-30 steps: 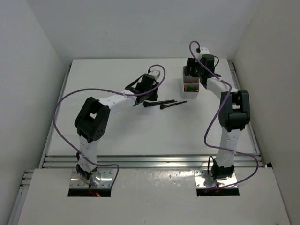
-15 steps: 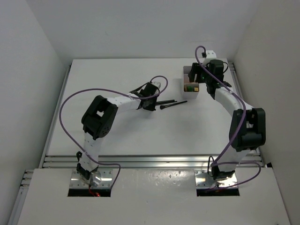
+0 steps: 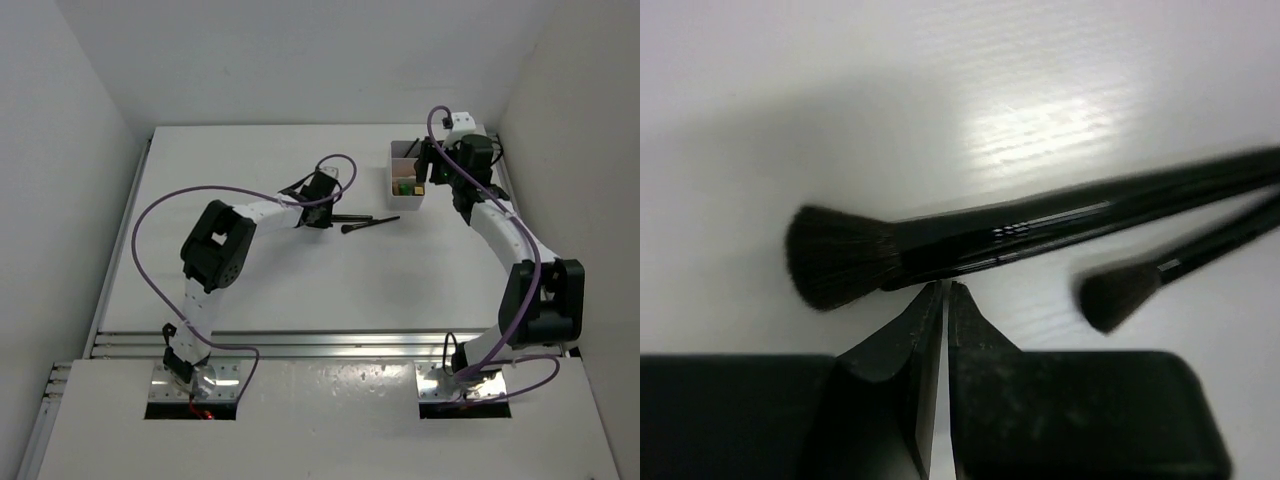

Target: Organize the makeup

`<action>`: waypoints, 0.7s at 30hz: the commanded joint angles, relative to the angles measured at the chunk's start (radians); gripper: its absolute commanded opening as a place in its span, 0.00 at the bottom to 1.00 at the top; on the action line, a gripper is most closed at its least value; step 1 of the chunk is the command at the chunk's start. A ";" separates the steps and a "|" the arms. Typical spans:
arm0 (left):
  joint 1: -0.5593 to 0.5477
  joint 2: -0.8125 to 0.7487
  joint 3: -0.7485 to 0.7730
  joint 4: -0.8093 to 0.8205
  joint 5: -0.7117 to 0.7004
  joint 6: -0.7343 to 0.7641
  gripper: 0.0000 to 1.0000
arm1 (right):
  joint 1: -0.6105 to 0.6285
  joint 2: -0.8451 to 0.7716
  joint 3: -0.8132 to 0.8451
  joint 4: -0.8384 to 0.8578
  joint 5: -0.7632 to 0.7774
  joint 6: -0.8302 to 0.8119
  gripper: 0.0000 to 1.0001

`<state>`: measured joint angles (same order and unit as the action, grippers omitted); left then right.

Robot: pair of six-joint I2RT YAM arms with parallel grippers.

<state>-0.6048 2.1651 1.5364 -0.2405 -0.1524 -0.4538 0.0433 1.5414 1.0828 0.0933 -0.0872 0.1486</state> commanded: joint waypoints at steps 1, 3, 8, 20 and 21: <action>0.039 0.036 0.019 -0.059 -0.093 -0.002 0.14 | -0.006 -0.047 -0.007 0.006 0.015 -0.037 0.70; 0.059 0.056 0.053 -0.059 -0.115 0.033 0.16 | -0.005 -0.052 -0.007 0.003 0.023 -0.034 0.70; 0.088 0.124 0.180 -0.059 -0.139 0.101 0.23 | -0.005 -0.056 -0.014 -0.006 0.041 -0.027 0.70; 0.097 0.158 0.288 0.001 -0.021 0.185 0.31 | -0.005 -0.083 0.002 -0.162 -0.009 -0.101 0.73; 0.097 0.148 0.301 0.001 -0.009 0.185 0.31 | -0.005 -0.083 0.005 -0.184 -0.020 -0.095 0.73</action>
<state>-0.5152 2.3264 1.7882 -0.2539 -0.2100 -0.3035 0.0399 1.4906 1.0737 -0.0223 -0.0669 0.0780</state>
